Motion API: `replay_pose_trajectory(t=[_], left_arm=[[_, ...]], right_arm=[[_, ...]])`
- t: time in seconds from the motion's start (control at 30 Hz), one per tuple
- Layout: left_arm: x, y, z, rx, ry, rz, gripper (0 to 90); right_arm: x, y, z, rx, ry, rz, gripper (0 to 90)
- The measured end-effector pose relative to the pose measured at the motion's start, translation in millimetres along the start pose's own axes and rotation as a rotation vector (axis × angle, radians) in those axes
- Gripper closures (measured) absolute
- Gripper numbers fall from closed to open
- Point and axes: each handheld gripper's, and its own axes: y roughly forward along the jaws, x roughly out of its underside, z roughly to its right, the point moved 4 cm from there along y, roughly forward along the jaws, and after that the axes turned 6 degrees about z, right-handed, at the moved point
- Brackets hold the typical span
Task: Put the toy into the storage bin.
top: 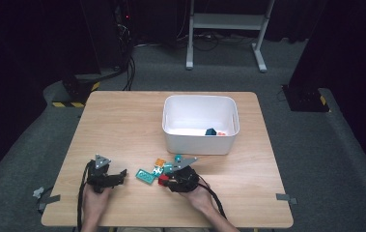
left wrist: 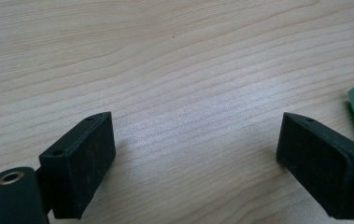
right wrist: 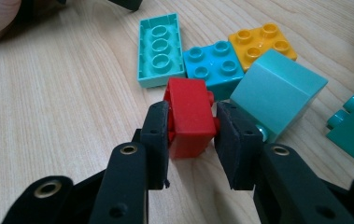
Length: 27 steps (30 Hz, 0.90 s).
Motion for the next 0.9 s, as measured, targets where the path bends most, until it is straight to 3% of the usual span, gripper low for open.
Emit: replay_pose_trajectory(t=[0.47,0.9], left_arm=[[0.0,0.0,0.0,0.000,0.000,0.000,11.5],[0.0,0.0,0.0,0.000,0.000,0.000,11.5]], right_arm=[[0.9,-8.6,-2.1,-0.021,-0.008,0.005,67.6],[-5.8,-29.1,4.2,0.009,-0.005,0.036,67.8]])
